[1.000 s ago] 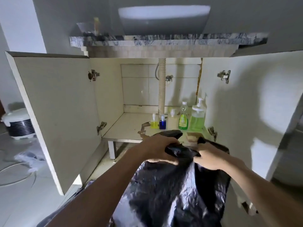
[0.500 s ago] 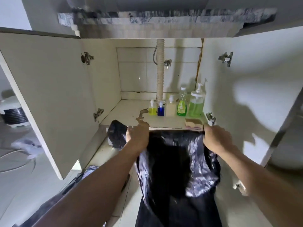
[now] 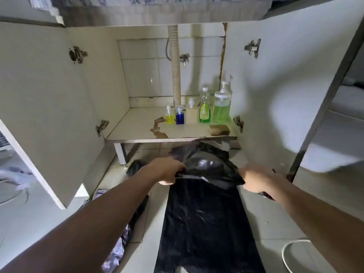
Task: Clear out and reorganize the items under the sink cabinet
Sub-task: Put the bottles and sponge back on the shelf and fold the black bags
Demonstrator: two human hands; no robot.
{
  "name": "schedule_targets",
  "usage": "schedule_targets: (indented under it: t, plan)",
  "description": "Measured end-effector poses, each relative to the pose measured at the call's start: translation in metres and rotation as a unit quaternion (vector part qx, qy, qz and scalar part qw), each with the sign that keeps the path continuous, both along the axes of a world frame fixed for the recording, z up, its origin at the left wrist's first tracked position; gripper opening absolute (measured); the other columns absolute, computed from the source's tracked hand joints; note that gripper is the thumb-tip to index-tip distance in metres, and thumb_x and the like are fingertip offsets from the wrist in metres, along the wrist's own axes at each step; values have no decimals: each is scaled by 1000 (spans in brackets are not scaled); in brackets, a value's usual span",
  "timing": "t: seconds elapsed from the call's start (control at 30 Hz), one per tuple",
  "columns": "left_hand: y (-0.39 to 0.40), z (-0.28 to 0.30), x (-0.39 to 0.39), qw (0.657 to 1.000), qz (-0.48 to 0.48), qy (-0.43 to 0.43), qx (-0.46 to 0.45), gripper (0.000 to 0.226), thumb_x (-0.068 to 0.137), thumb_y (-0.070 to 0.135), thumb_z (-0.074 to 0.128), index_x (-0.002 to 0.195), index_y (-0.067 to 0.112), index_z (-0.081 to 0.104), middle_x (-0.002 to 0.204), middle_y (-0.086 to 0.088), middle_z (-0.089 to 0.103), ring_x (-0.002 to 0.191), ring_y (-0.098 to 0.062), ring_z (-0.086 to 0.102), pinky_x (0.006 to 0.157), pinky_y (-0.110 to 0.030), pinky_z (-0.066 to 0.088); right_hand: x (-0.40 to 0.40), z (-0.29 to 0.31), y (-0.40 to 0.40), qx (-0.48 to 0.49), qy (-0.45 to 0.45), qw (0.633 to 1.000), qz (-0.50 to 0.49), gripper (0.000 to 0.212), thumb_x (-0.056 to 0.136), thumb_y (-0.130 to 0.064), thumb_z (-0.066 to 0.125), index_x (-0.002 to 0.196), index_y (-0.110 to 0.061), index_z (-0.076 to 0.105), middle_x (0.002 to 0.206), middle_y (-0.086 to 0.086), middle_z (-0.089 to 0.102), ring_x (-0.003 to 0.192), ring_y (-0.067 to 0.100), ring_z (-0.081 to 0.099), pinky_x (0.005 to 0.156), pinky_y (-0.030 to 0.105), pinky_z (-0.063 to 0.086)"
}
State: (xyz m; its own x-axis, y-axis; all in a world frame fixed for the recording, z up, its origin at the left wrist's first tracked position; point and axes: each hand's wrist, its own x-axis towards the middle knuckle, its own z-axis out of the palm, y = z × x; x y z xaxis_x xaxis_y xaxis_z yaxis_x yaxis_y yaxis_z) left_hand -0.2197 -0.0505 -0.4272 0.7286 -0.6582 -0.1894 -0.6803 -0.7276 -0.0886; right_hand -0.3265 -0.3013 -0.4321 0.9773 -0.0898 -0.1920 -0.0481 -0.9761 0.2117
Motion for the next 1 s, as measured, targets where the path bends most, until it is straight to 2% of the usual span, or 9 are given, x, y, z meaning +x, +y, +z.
schedule_targets:
  t: [0.17,0.3,0.43,0.57,0.63,0.7,0.77,0.9,1.0]
  plan:
    - [6,-68,-6,972,39,177,152,59,71,17,69,124,25,44,106,-7,63,88,-28,65,76,-42,58,-4,-76,0,49,82,993,-64,13,88,-2,42,82,-12,47,84,6,47,83,27,53,67,31,38]
    - [7,-108,-17,954,39,204,214,66,74,16,72,132,18,41,115,-11,60,97,-29,61,78,-39,54,-17,-137,5,66,114,985,-113,30,90,-3,43,116,-10,54,116,9,56,106,29,60,81,35,48]
    - [7,-157,-41,948,35,190,252,82,71,26,78,140,17,36,125,-15,55,109,-34,59,83,-41,51,-31,-173,12,55,182,975,-117,36,89,-3,47,122,-13,53,130,8,52,118,29,56,94,36,43]
    - [11,-187,-70,940,53,220,256,81,71,32,80,139,14,39,128,-14,56,113,-34,58,85,-39,49,-33,-184,15,31,289,946,-142,44,74,-11,77,115,-10,63,127,6,57,112,30,61,86,38,47]
    - [14,-185,-81,932,68,253,250,82,72,38,78,138,13,37,129,-13,56,113,-33,58,84,-39,48,-29,-184,18,-3,357,922,-153,28,69,-18,80,94,-8,70,119,8,63,100,27,65,79,37,50]
    - [17,-176,-81,915,105,311,236,78,75,41,76,135,10,39,121,-13,60,95,-30,63,75,-34,46,-24,-192,23,-25,423,893,-151,20,69,-26,79,72,-10,68,102,7,66,88,25,61,75,36,50]
    - [22,-163,-62,911,133,336,198,75,78,44,74,135,7,43,121,-14,61,83,-28,61,73,-31,47,-12,-185,35,3,400,907,-132,24,68,-25,80,80,-8,70,92,5,67,82,24,62,72,32,52]
    - [56,-103,4,951,170,235,111,76,79,46,71,139,11,39,136,-10,53,115,-31,56,96,-40,49,35,-132,82,167,197,962,-92,24,68,-22,74,87,-9,68,101,13,69,83,26,65,75,33,54]
    - [103,-53,45,964,217,148,48,69,82,42,69,136,8,44,132,-10,55,117,-28,54,94,-34,46,68,-91,132,308,107,944,-53,38,77,-26,69,113,-14,63,117,7,63,97,23,60,77,29,48]
